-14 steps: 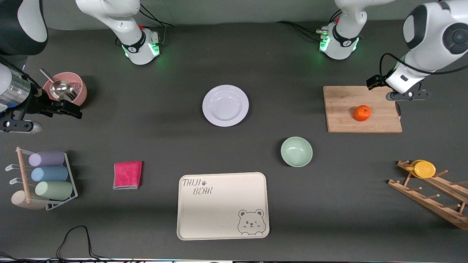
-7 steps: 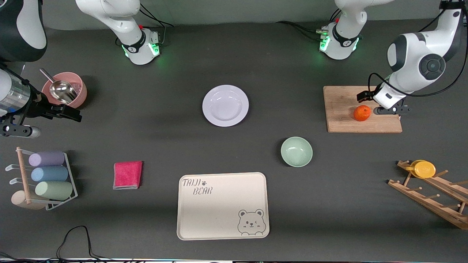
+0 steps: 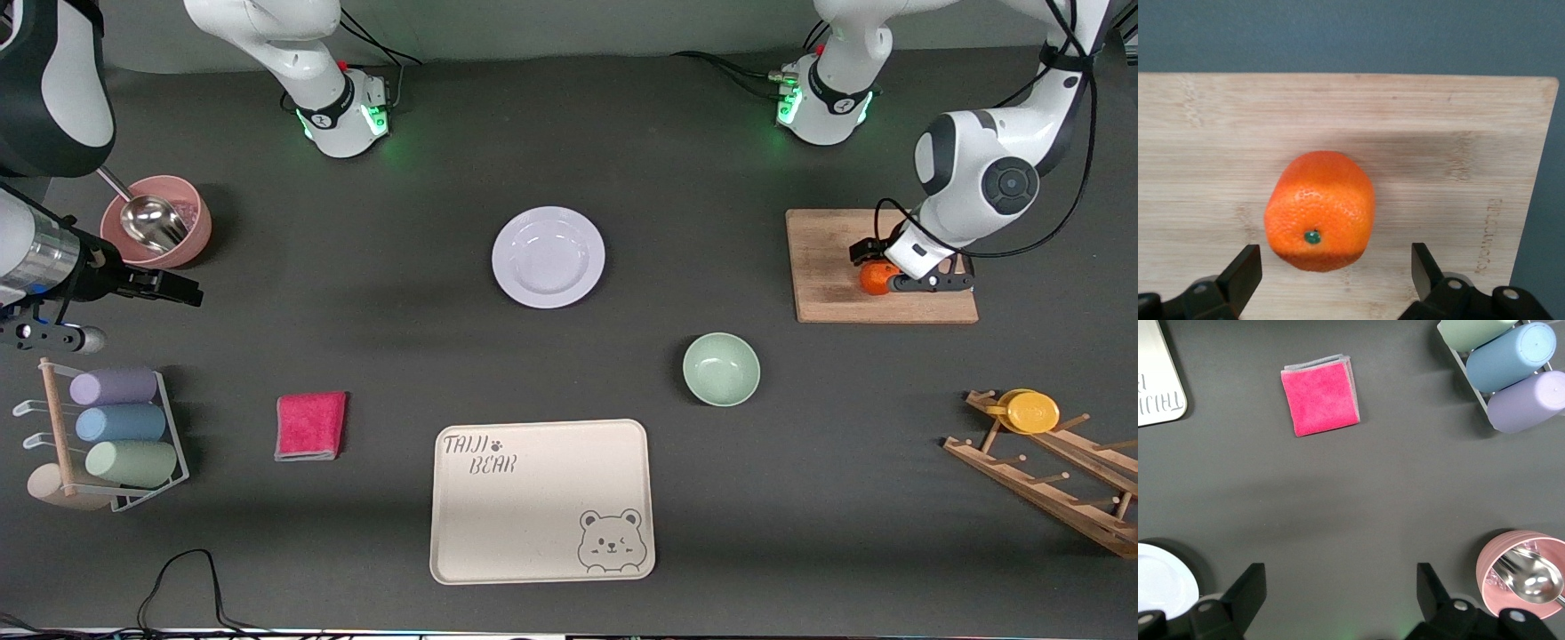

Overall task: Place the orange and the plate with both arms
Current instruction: 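Lower the left gripper onto the orange on the cutting board and grasp, then lift the orange with the left gripper and carry it over the plate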

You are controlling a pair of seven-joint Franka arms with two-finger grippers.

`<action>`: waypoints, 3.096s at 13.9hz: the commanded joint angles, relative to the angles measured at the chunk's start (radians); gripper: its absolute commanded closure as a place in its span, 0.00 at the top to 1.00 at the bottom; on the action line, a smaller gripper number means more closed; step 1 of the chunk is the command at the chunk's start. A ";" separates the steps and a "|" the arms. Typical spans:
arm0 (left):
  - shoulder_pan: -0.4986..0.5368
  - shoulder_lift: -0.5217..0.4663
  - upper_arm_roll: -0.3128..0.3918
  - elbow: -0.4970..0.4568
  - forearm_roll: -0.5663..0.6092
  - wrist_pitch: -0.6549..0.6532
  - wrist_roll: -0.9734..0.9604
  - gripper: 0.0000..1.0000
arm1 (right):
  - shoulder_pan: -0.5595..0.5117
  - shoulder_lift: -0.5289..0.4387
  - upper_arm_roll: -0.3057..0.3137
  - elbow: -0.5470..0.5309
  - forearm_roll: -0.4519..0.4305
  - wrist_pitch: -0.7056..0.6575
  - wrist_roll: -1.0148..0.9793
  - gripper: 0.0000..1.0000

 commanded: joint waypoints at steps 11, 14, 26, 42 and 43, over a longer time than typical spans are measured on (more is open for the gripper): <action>0.014 0.073 0.015 -0.018 0.046 0.172 0.014 0.00 | 0.006 0.028 -0.081 0.019 0.157 -0.030 -0.037 1.00; 0.014 0.071 0.018 -0.015 0.046 0.163 0.017 0.00 | 0.014 0.049 -0.080 0.008 0.171 -0.024 -0.034 1.00; -0.043 -0.136 0.006 0.664 0.034 -0.910 -0.002 0.00 | 0.014 0.080 -0.078 -0.006 0.324 0.008 -0.029 1.00; -0.375 0.287 -0.354 1.111 -0.048 -0.841 -1.033 0.00 | 0.046 0.054 -0.098 -0.165 0.668 0.074 -0.095 1.00; -0.432 0.330 -0.354 1.111 -0.048 -0.792 -1.096 0.00 | 0.046 0.051 -0.098 -0.177 0.685 0.074 -0.098 1.00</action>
